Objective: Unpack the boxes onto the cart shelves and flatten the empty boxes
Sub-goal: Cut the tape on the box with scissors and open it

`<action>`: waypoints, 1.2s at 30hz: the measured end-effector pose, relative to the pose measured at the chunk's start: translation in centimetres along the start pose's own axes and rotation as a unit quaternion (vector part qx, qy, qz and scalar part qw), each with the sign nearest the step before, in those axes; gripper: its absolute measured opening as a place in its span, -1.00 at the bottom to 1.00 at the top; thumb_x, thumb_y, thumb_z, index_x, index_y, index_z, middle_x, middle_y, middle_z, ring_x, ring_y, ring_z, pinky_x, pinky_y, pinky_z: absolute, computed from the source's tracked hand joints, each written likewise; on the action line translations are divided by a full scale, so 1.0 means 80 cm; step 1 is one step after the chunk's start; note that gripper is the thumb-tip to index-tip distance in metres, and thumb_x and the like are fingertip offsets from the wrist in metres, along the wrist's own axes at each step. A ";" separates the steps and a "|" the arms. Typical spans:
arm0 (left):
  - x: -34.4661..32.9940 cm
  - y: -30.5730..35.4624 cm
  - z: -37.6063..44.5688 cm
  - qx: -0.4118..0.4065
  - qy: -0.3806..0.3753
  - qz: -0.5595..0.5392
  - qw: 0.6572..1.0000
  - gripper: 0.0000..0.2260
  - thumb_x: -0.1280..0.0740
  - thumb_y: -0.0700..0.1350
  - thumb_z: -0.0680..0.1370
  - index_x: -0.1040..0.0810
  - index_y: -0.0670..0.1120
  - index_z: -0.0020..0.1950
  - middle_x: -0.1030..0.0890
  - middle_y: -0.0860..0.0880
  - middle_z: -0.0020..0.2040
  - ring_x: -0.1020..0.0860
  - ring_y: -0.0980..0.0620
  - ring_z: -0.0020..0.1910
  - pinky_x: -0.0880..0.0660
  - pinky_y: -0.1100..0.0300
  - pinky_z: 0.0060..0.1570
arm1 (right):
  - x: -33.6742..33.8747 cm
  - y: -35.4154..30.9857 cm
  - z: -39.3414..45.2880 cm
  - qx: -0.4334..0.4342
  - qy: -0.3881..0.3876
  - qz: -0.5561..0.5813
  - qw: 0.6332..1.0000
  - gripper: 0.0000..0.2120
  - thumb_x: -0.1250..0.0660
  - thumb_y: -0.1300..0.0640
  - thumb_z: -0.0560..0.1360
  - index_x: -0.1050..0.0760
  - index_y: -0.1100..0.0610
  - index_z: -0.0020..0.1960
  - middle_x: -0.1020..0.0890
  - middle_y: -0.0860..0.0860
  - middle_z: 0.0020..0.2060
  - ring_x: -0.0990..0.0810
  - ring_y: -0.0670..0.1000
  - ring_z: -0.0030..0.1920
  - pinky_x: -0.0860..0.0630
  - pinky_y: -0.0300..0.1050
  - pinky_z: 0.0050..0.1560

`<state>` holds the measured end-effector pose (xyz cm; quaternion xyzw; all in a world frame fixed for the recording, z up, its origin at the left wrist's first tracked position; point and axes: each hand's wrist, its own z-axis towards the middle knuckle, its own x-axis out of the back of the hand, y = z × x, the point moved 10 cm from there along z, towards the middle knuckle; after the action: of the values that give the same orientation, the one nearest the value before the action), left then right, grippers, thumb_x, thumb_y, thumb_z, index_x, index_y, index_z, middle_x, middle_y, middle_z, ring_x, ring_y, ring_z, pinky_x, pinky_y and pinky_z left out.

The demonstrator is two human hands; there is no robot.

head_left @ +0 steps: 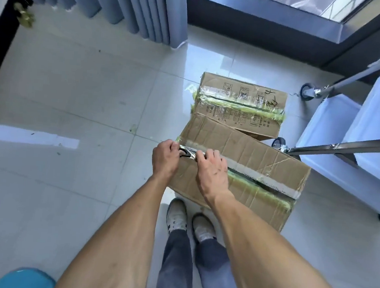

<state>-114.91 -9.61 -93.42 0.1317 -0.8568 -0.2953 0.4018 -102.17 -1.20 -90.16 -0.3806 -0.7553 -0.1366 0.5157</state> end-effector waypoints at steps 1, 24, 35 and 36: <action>0.002 0.002 0.009 0.007 0.013 -0.007 1.000 -0.72 -0.17 -0.12 0.63 -0.46 -0.19 -0.23 -0.55 -0.19 -0.27 -0.49 -0.21 -0.18 -0.33 0.02 -0.21 | -0.001 0.000 0.010 -0.002 -0.012 0.012 1.000 -0.69 -0.08 0.33 0.53 -0.37 0.09 0.21 -0.45 0.09 0.11 -0.38 0.14 0.14 -0.33 0.01 0.07; -0.086 -0.064 0.019 0.037 -0.052 0.236 0.970 -0.49 -0.17 -0.14 0.61 -0.19 -0.05 0.57 -0.41 -0.10 0.38 -0.35 -0.12 0.34 -0.39 -0.01 0.25 | -0.053 0.004 0.087 0.031 -0.049 0.031 0.998 -0.75 -0.09 0.25 0.61 -0.50 0.15 0.17 -0.46 0.09 0.09 -0.40 0.12 0.15 -0.36 0.01 -0.14; -0.104 -0.075 0.010 0.052 0.016 0.229 0.972 -0.48 -0.14 -0.17 0.60 -0.15 0.00 0.57 -0.34 -0.03 0.41 -0.26 -0.08 0.35 -0.46 -0.10 0.11 | -0.064 -0.001 0.088 0.057 -0.035 0.050 0.997 -0.80 -0.14 0.27 0.57 -0.48 0.22 0.13 -0.42 0.13 0.11 -0.39 0.14 0.15 -0.36 0.00 -0.19; -0.106 -0.076 0.009 0.049 0.010 0.242 0.969 -0.47 -0.14 -0.16 0.60 -0.13 -0.01 0.58 -0.32 -0.05 0.42 -0.25 -0.09 0.35 -0.47 -0.11 0.10 | -0.067 -0.001 0.086 0.060 -0.039 0.049 0.996 -0.80 -0.17 0.25 0.56 -0.49 0.23 0.13 -0.43 0.13 0.11 -0.39 0.14 0.16 -0.34 -0.01 -0.20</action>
<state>-110.08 -10.17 -102.71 -0.0569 -0.8726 -0.1452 0.4629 -105.92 0.52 -97.81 -0.3907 -0.7620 -0.0502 0.5140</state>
